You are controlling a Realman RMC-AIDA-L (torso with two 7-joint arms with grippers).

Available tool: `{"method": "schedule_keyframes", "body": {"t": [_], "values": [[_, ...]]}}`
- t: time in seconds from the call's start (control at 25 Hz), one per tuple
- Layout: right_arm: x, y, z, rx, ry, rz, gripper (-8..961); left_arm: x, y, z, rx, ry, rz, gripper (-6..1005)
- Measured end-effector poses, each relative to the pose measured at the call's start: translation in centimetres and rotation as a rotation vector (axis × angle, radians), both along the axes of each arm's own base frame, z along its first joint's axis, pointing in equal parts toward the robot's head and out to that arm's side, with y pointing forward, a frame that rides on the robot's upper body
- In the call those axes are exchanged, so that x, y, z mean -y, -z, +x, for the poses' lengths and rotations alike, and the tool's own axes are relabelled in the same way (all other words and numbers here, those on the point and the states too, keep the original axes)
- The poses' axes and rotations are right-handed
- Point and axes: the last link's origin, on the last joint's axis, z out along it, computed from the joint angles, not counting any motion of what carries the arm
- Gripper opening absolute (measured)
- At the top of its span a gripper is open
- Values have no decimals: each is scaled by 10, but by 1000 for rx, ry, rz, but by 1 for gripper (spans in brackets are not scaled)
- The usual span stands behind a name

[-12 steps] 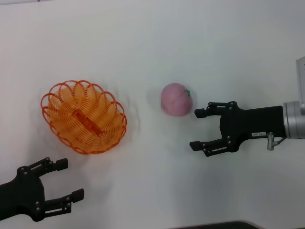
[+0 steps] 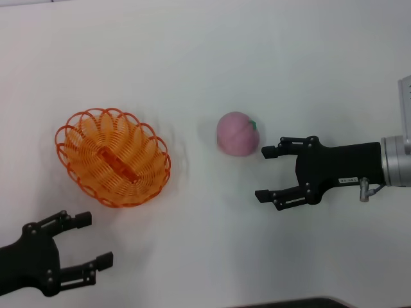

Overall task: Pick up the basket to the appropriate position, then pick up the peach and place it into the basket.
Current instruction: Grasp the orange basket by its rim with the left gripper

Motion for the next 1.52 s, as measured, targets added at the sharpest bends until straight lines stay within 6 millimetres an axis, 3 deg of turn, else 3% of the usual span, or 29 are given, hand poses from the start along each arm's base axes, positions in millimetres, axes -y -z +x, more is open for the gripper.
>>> {"method": "schedule_keyframes", "body": {"t": [0.2, 0.48, 0.8, 1.04, 1.28, 1.52], "values": [[0, 0, -1, 0, -2, -1, 930, -9, -9, 2, 88, -176, -45, 886], [-1, 0, -2, 0, -5, -3, 930, -38, -23, -2, 188, -536, -135, 886], [-2, 1, -4, -2, -9, -12, 929, -78, -45, -9, 172, -723, -89, 885], [-3, 1, -5, -3, -10, -13, 929, -108, -60, 3, 82, -677, -76, 886], [-3, 1, -5, -3, -10, -13, 929, -152, -70, 31, -125, -573, -47, 885], [-3, 1, -5, -4, -11, -14, 928, -183, -66, 61, -384, -500, -73, 886]]}}
